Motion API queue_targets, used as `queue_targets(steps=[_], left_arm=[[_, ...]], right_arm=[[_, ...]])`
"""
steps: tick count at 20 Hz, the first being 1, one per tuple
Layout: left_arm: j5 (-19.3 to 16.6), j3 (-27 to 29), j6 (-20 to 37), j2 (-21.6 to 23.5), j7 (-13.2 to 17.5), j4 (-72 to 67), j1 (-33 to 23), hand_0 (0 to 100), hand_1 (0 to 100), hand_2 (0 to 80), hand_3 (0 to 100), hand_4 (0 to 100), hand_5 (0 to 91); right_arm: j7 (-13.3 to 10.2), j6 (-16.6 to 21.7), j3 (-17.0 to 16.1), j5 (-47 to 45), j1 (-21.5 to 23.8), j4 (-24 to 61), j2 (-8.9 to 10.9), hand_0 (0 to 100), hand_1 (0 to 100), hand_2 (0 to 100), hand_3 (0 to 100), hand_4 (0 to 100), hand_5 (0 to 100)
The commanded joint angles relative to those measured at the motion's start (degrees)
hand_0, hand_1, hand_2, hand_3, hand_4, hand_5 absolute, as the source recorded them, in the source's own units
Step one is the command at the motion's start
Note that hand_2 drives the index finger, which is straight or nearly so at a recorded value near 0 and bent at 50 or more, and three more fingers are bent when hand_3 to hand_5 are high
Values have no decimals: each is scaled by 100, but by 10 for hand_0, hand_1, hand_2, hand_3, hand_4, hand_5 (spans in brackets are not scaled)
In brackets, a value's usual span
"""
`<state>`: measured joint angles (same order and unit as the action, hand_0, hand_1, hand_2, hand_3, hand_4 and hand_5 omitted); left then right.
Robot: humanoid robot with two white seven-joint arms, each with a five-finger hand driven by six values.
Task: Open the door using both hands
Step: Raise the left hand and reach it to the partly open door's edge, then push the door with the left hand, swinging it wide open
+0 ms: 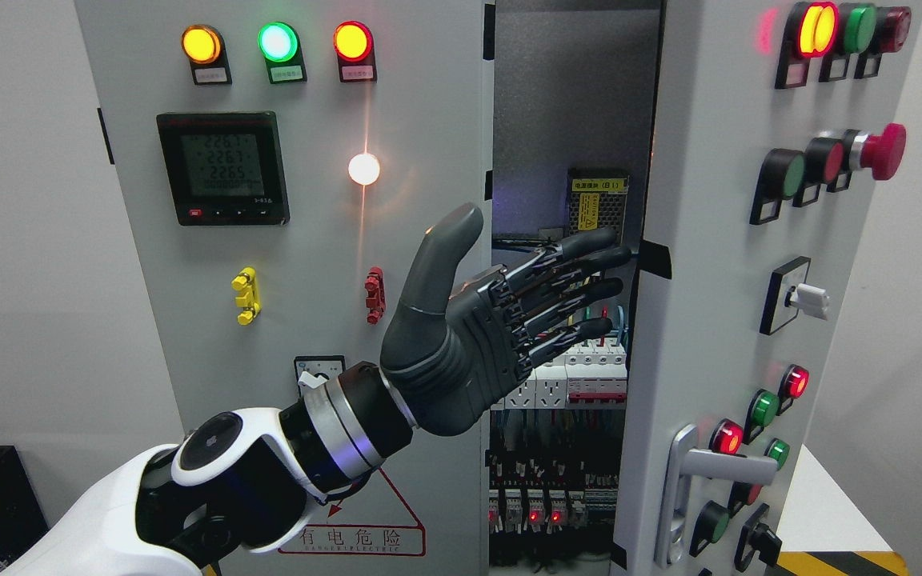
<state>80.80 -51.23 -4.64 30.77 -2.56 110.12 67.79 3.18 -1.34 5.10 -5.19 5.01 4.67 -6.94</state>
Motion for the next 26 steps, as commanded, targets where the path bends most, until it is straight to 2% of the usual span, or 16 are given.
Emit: queue_targets(steps=[1, 10, 26], left_arm=[[156, -370, -2, -326, 27, -43, 200, 0, 0, 0, 0, 0, 0], [156, -388, -2, -432, 27, 71, 217, 0, 0, 0, 0, 0, 0], [156, -564, -55, -871, 27, 89, 314, 0, 0, 0, 0, 0, 0]], right_arm=[[-2, 2, 0, 0, 0, 7, 0, 191, 0, 0, 0, 0, 0], [-2, 2, 0, 0, 0, -1, 0, 191, 0, 0, 0, 0, 0], [-2, 2, 0, 0, 0, -1, 0, 191, 0, 0, 0, 0, 0]])
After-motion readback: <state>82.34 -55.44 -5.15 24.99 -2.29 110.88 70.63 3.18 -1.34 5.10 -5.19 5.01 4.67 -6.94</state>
